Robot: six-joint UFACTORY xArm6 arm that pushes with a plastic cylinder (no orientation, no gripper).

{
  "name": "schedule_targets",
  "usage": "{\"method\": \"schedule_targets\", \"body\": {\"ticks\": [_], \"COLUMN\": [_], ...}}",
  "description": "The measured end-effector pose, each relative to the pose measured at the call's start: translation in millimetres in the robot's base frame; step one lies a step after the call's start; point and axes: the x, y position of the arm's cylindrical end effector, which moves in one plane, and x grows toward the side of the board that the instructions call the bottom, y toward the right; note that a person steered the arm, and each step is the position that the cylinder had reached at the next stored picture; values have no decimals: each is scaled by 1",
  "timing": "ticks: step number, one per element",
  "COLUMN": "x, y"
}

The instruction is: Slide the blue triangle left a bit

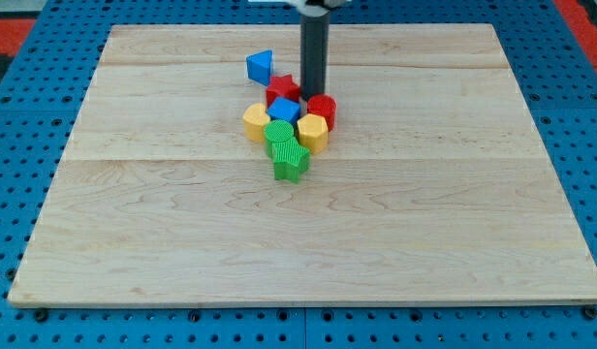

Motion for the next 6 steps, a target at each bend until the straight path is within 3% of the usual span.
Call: {"method": "schedule_targets", "body": {"ticks": [2,5,6], "x": [-61,-89,-108], "y": [17,-123,-195]}}
